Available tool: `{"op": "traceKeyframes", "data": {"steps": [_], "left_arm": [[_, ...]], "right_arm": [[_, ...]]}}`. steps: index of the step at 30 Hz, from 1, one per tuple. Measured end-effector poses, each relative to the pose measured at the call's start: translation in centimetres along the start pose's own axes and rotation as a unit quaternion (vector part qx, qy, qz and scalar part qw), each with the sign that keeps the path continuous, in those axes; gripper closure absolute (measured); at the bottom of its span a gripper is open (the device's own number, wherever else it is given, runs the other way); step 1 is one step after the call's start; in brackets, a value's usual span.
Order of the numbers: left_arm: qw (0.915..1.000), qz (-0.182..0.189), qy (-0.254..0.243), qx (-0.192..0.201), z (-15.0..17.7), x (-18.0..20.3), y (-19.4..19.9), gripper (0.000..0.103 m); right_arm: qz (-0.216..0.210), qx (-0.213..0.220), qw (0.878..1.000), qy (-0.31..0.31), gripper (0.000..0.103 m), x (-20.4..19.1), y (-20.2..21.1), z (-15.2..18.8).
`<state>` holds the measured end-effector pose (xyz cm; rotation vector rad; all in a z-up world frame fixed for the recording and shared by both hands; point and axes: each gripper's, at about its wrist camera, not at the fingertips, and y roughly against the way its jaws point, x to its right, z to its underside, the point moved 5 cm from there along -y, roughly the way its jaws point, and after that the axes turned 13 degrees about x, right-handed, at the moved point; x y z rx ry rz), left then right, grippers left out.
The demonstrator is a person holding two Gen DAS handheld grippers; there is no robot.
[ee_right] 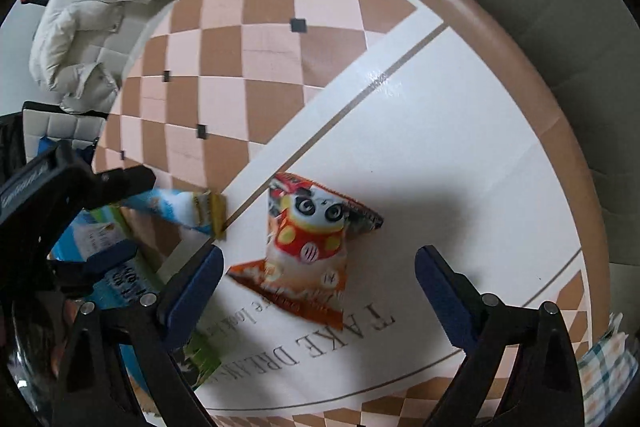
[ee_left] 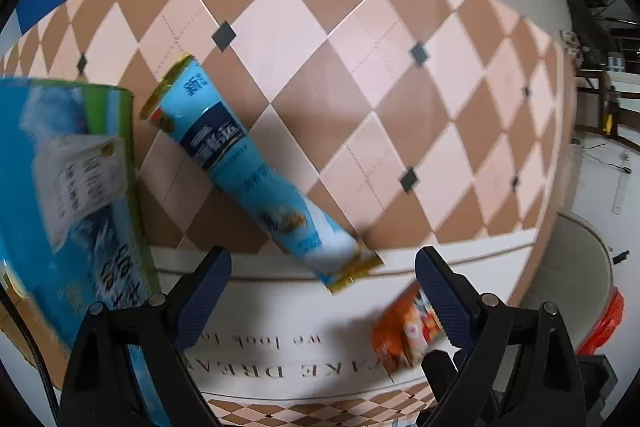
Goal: Organize soft objects
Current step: 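Grasp the blue tube with the left tool while the right tool grasps the orange-red snack bag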
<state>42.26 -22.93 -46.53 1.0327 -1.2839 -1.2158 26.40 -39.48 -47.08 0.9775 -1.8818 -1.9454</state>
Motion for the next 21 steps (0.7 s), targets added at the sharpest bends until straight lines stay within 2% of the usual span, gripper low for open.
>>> {"op": "traceKeyframes", "data": {"steps": [6, 7, 8, 9, 11, 13, 15, 21], "left_arm": [[0.9992, -0.025, -0.023, -0.022, -0.5, -0.4, -2.4, 0.009], [0.9990, -0.028, -0.024, -0.024, -0.4, -0.6, -2.7, 0.020], [0.9989, -0.032, -0.029, -0.020, -0.3, -0.7, -2.7, 0.020], [0.9985, -0.037, -0.040, -0.008, -0.3, -0.7, -2.5, 0.024], [0.9956, -0.055, -0.075, 0.011, 0.1, -0.5, -2.1, 0.035], [0.9906, -0.070, -0.114, 0.031, 0.8, -0.2, -1.7, 0.055], [0.9860, -0.068, -0.144, 0.049, 1.6, -0.2, -1.1, 0.072], [0.9747, -0.067, -0.197, 0.082, 5.1, -0.1, -0.6, 0.083]], "right_arm": [[0.003, -0.020, 1.000, -0.006, 0.005, -0.5, -2.8, 0.5], [0.004, -0.023, 1.000, -0.008, 0.007, -0.6, -3.2, 0.6], [0.005, -0.027, 1.000, -0.007, 0.014, -0.7, -3.6, 0.7], [0.007, -0.033, 0.999, -0.007, 0.020, -0.8, -4.1, 0.7], [0.013, -0.040, 0.999, -0.002, 0.027, -1.0, -4.8, 1.1], [0.018, -0.045, 0.999, 0.006, 0.035, -1.3, -5.4, 1.7], [0.023, -0.046, 0.998, 0.022, 0.042, -1.6, -5.8, 2.2], [0.047, -0.035, 0.994, 0.091, 0.047, -2.3, -5.8, 3.8]]}}
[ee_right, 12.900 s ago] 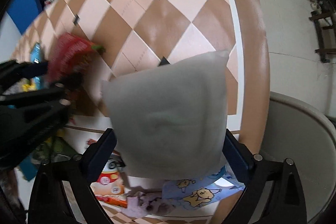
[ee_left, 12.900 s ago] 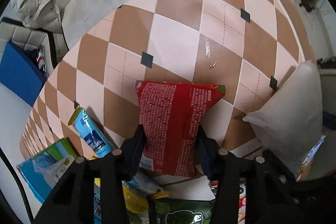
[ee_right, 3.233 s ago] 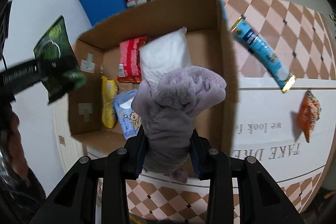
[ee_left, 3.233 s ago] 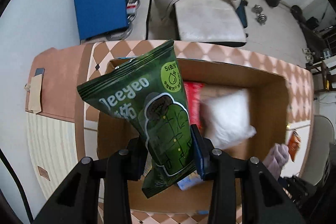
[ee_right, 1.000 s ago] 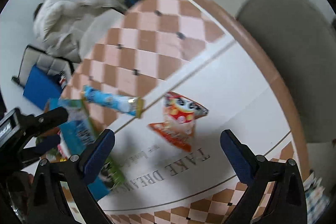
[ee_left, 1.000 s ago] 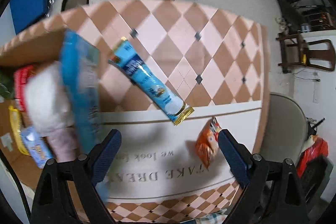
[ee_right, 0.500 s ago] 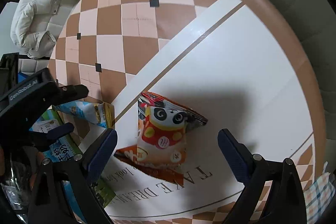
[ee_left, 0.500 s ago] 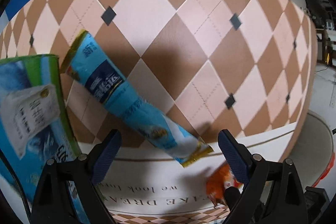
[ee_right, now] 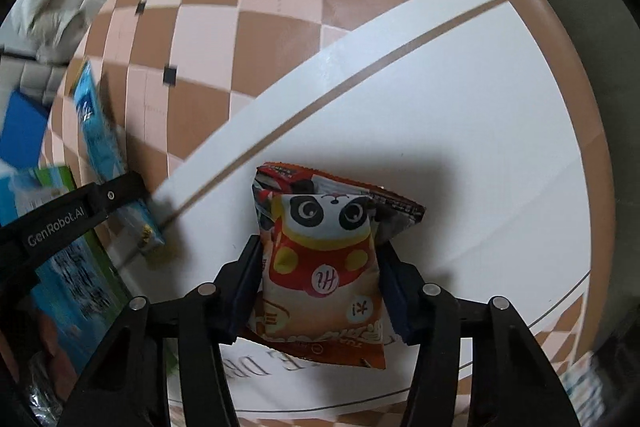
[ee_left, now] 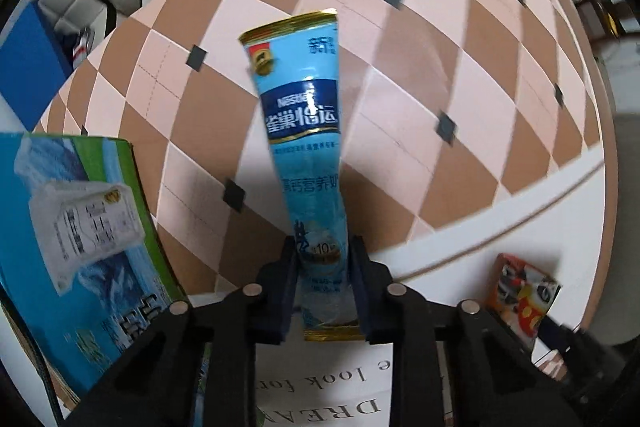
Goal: Organize soft objects
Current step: 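Grasp the blue tube with the left tool while the right tool grasps the orange-red snack bag, then place the tube and snack bag into the box and release both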
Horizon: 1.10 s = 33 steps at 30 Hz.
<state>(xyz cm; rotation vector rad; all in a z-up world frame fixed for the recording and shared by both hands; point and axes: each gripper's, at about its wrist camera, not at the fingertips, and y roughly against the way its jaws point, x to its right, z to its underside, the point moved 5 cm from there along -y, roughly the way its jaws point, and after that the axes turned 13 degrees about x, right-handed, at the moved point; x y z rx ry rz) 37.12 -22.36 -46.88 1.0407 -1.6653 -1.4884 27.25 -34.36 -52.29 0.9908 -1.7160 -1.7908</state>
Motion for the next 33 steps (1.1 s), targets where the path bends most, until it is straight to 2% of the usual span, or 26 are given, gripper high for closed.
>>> {"op": "traceKeyframes", "data": {"steps": [1, 3, 6, 10, 18, 23, 24, 29, 33], "left_arm": [[1.0000, -0.001, -0.006, 0.006, 0.5, 0.2, 0.2, 0.086], [0.9998, 0.008, -0.011, 0.014, 1.6, 0.9, 0.9, 0.089], [0.9994, 0.022, -0.008, 0.026, 2.7, 1.2, 2.1, 0.090], [0.9977, 0.031, -0.015, 0.059, 4.2, 1.8, 4.6, 0.090], [0.9914, 0.068, -0.003, 0.112, 3.9, 1.9, 10.5, 0.090], [0.9862, 0.086, 0.008, 0.142, 3.3, 0.1, 13.7, 0.090], [0.9847, 0.087, 0.012, 0.150, 3.3, -0.4, 14.7, 0.090], [0.9774, 0.091, 0.036, 0.187, 3.6, -4.1, 19.2, 0.090], [0.9723, 0.076, 0.054, 0.214, 4.8, -8.4, 22.8, 0.090]], "right_arm": [[0.001, 0.002, 1.000, 0.008, 0.048, -0.2, 0.0, 0.3], [0.009, 0.007, 1.000, 0.022, 0.057, -0.3, 0.2, 0.8], [0.009, 0.008, 0.999, 0.031, 0.061, -0.4, 0.4, 1.8], [-0.001, 0.021, 0.999, 0.031, 0.063, -0.2, 1.5, 2.9], [-0.028, 0.056, 0.997, 0.032, 0.064, -0.5, 5.5, 3.4], [-0.052, 0.082, 0.994, 0.044, 0.065, -1.4, 9.3, 3.2], [-0.057, 0.086, 0.994, 0.047, 0.065, -0.3, 10.5, 2.1], [-0.093, 0.113, 0.986, 0.079, 0.065, -3.3, 15.5, 2.8], [-0.125, 0.125, 0.977, 0.120, 0.065, -7.9, 18.6, 3.9]]}}
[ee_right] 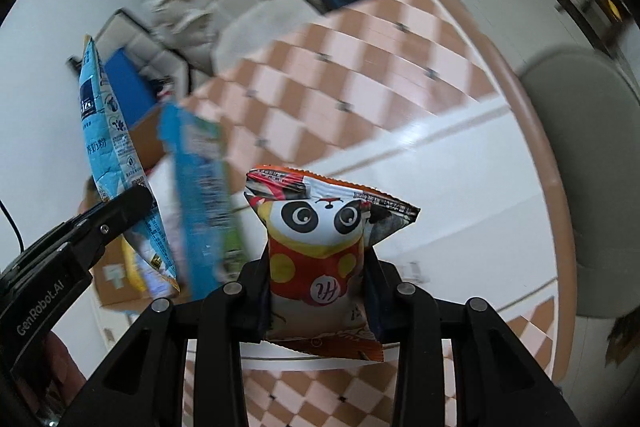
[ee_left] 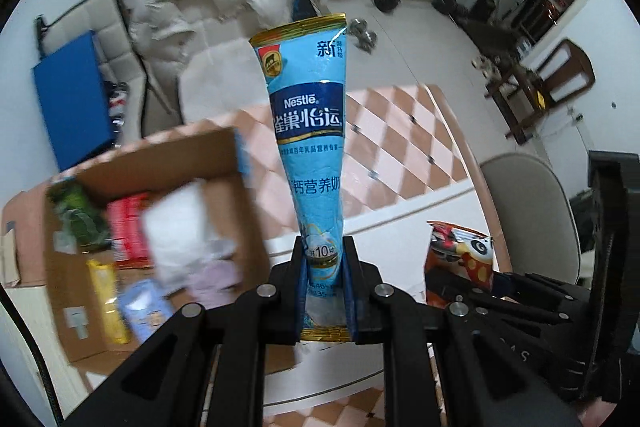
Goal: Organize soft objects
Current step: 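Place the tube and snack bag into the box and release both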
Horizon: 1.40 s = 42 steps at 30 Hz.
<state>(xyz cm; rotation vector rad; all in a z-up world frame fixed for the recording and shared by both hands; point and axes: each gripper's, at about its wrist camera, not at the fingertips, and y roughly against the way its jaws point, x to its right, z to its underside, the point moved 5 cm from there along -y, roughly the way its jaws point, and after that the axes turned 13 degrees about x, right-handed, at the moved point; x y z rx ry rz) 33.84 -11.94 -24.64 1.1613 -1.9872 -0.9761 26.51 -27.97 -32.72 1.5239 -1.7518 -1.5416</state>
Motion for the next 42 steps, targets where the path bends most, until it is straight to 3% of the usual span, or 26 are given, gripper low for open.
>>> {"op": "traceKeyframes", "data": {"steps": [5, 11, 15, 19, 23, 25, 27, 28, 29, 31, 33, 39, 42], "left_arm": [[0.9989, -0.037, 0.021, 0.019, 0.3, -6.5, 4.2, 0.090], [0.9940, -0.100, 0.043, 0.008, 2.3, -15.7, 6.1, 0.090], [0.9882, -0.139, 0.051, -0.039, 4.7, -21.5, 4.1, 0.090], [0.9795, -0.161, 0.071, -0.097, 7.4, -26.1, 0.5, 0.090], [0.9715, -0.166, 0.090, -0.144, 10.0, -28.6, -2.7, 0.090], [0.9652, -0.161, 0.108, -0.175, 11.3, -29.8, -4.1, 0.086], [0.9527, -0.156, 0.136, -0.223, 12.9, -30.5, -5.5, 0.085], [0.9516, -0.149, 0.143, -0.227, 13.2, -30.7, -5.8, 0.083], [0.9517, -0.146, 0.148, -0.226, 13.3, -30.8, -5.9, 0.082], [0.9532, -0.151, 0.150, -0.215, 13.2, -30.9, -5.9, 0.073], [0.9560, -0.148, 0.148, -0.205, 12.8, -30.8, -5.6, 0.069], [0.9649, -0.140, 0.138, -0.174, 11.2, -29.3, -3.9, 0.054], [0.9714, -0.138, 0.124, -0.149, 10.3, -27.5, -2.6, 0.041]], "right_arm": [[-0.041, -0.003, 0.998, 0.056, 0.065, -8.4, 0.2, -0.1], [-0.044, -0.018, 0.993, 0.111, 0.065, -16.2, -2.3, 0.4], [-0.019, -0.036, 0.989, 0.144, 0.065, -19.3, -5.2, 1.0], [0.014, -0.054, 0.984, 0.170, 0.065, -19.9, -9.0, 1.5], [0.042, -0.069, 0.979, 0.188, 0.065, -19.9, -11.6, 1.8], [0.055, -0.078, 0.977, 0.193, 0.065, -19.8, -12.8, 2.0], [0.070, -0.092, 0.974, 0.197, 0.064, -19.5, -14.0, 2.2], [0.072, -0.106, 0.973, 0.191, 0.064, -19.3, -14.7, 2.4], [0.073, -0.121, 0.973, 0.181, 0.062, -18.9, -15.2, 2.6], [0.079, -0.132, 0.972, 0.178, 0.048, -18.7, -15.7, 2.7], [0.084, -0.130, 0.971, 0.183, 0.011, -18.7, -15.5, 2.8], [0.084, -0.121, 0.972, 0.181, 0.009, -19.0, -14.8, 3.0], [0.080, -0.115, 0.974, 0.179, 0.004, -19.1, -13.8, 3.2]]}}
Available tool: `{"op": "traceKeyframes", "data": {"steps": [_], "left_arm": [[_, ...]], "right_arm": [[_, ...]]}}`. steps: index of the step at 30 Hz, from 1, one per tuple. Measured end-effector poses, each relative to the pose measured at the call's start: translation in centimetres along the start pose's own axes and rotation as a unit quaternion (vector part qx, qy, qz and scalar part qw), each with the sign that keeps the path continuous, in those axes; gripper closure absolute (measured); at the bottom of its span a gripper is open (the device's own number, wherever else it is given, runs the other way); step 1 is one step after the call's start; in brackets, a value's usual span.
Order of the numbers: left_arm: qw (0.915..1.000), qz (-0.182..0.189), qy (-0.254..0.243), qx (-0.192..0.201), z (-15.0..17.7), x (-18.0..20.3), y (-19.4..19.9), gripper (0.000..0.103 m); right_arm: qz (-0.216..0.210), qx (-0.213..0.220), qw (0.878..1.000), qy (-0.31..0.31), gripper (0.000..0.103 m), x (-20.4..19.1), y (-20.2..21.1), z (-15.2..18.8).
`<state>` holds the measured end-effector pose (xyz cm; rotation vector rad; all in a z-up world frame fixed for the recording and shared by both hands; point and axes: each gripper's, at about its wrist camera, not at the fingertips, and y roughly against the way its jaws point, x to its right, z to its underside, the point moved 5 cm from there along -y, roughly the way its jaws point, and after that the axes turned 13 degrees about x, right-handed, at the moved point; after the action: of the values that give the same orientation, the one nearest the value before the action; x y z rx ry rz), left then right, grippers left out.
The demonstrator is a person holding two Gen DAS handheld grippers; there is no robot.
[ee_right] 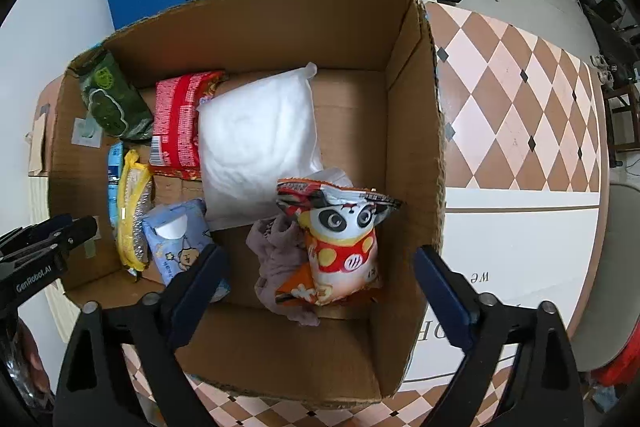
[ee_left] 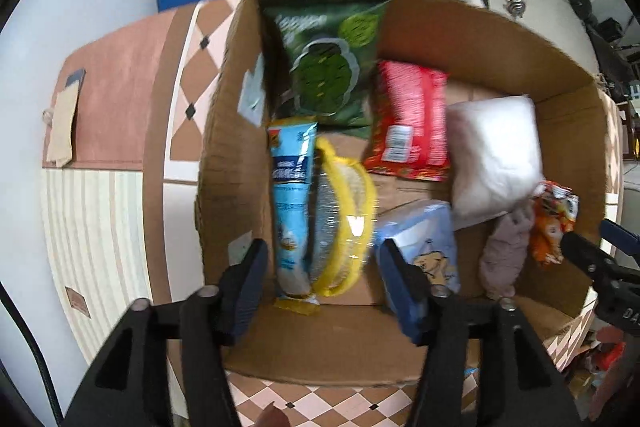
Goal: Organize soft objects
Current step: 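Place the tube and snack bag into the box and release both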
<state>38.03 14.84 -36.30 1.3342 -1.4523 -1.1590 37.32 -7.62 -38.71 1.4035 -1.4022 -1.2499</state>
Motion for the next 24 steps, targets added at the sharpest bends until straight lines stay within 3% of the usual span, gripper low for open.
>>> {"op": "traceKeyframes", "data": {"steps": [2, 4, 7, 17, 24], "left_arm": [[0.9998, 0.006, -0.004, 0.016, 0.4, 1.1, 1.4, 0.033], [0.9993, 0.011, -0.008, 0.033, 1.2, 2.3, 2.6, 0.017], [0.9987, 0.009, -0.019, 0.046, 1.9, 3.8, 3.5, 0.008], [0.9972, 0.014, -0.005, 0.073, 4.2, 4.5, 5.6, 0.007], [0.9917, 0.004, -0.016, 0.127, 5.8, 5.7, 11.5, 0.007]], "right_arm": [[0.002, 0.008, 1.000, 0.002, 0.004, -0.1, 0.8, 0.3], [0.000, 0.016, 1.000, 0.003, 0.002, -0.1, 1.6, 0.7], [-0.006, 0.027, 1.000, 0.004, 0.000, -0.2, 2.7, 1.8], [0.003, 0.064, 0.998, -0.006, 0.000, 0.1, 5.9, 4.7], [-0.007, 0.099, 0.995, -0.026, 0.000, 1.3, 10.8, 6.9]]}}
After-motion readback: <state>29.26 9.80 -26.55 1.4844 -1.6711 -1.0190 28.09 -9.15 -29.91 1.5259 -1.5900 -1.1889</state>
